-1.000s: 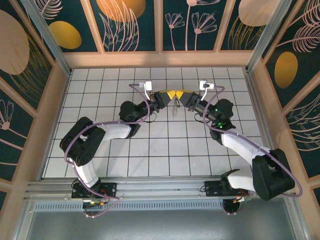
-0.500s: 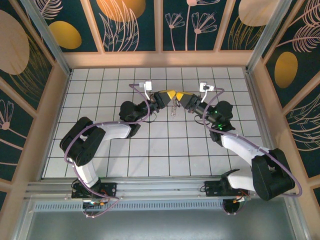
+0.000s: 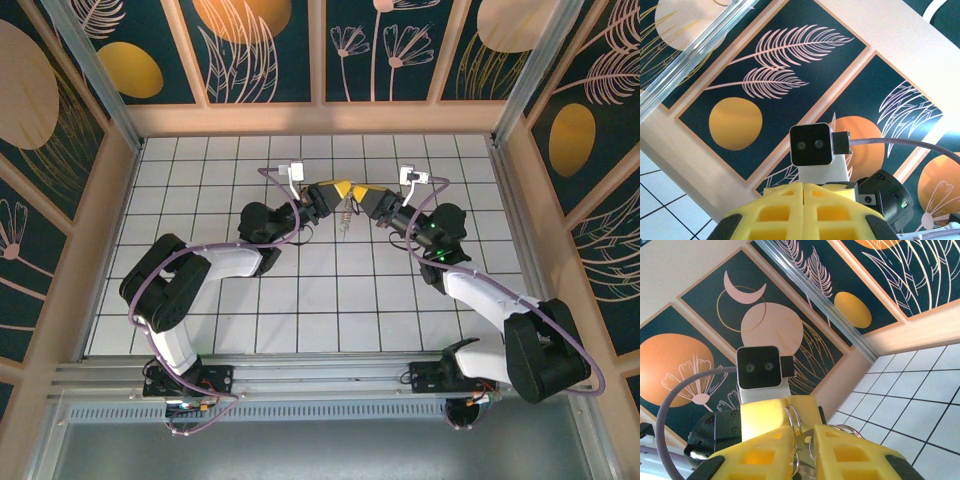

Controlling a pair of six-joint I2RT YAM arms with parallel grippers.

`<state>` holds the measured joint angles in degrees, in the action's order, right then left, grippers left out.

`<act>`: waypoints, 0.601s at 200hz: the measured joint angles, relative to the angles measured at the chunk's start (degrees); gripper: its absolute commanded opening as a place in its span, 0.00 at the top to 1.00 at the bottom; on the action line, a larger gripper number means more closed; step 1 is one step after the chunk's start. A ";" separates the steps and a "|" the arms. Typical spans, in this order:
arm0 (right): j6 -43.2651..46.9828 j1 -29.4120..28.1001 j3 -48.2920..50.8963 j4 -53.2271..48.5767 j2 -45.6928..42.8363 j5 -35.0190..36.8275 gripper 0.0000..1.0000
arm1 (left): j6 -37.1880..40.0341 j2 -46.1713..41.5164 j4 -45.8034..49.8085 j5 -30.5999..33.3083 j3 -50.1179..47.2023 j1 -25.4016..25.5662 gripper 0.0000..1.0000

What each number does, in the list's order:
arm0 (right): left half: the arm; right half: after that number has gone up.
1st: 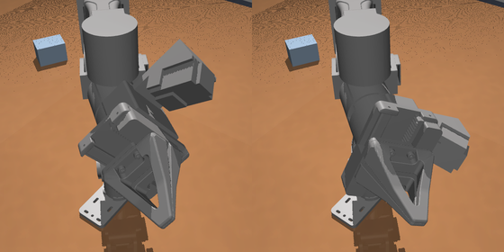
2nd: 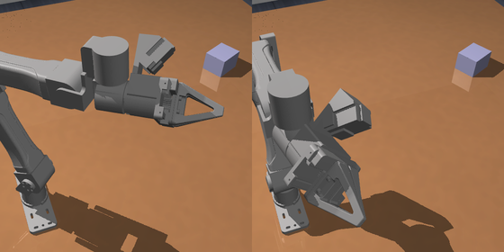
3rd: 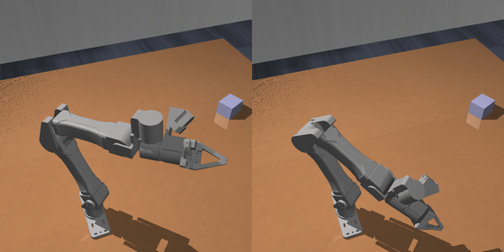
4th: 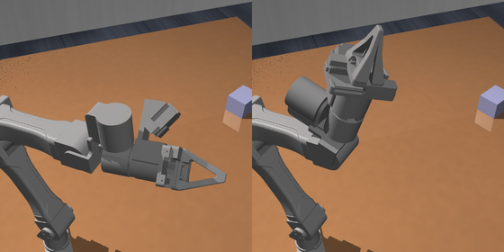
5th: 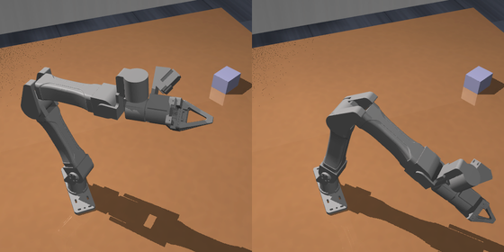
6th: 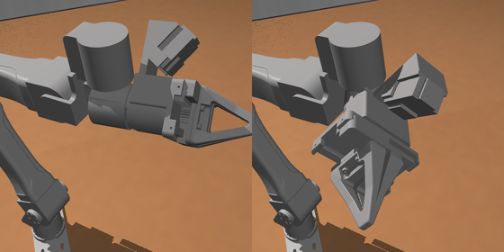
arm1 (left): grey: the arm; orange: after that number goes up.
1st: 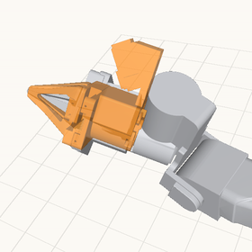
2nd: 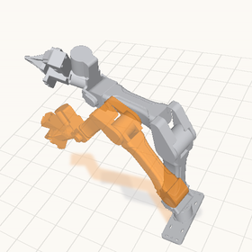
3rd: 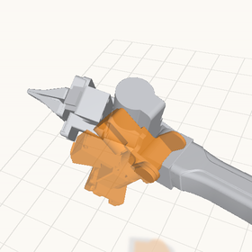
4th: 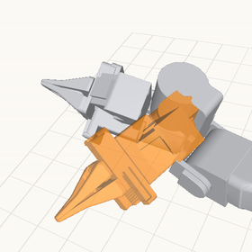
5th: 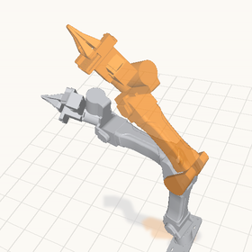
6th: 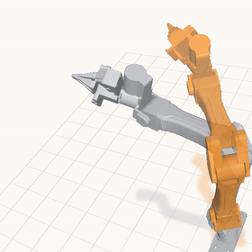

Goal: Put the keys on the keyring

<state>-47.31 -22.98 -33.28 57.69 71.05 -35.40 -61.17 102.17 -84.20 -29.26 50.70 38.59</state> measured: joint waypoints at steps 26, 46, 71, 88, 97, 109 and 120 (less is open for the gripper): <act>0.11 -0.07 -0.37 0.15 0.52 -0.04 0.92 | 0.00 0.00 0.00 0.02 0.00 0.00 1.00; -0.07 -0.11 -0.68 0.76 0.92 -0.04 1.00 | 0.00 0.00 0.04 0.66 0.00 -0.13 1.00; -0.04 -0.17 -0.83 0.90 1.14 -0.02 1.00 | 0.00 0.00 0.02 0.85 0.00 -0.24 1.00; 0.02 -0.17 -0.83 0.90 1.14 -0.02 1.00 | 0.00 0.00 0.02 0.85 0.00 -0.22 1.00; 0.04 -0.17 -0.83 0.87 1.14 -0.02 1.00 | 0.00 0.00 0.09 0.85 0.00 -0.24 1.00; 0.35 -0.15 -0.83 0.81 1.14 -0.02 1.00 | 0.04 0.00 0.48 0.96 0.00 -0.24 1.00; 0.83 0.07 -0.87 0.20 1.14 -0.11 1.00 | 0.31 -0.02 1.20 1.14 0.00 -0.26 0.94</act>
<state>-46.48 -22.92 -34.15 57.89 72.18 -35.51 -60.86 102.15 -83.00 -28.12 50.70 38.33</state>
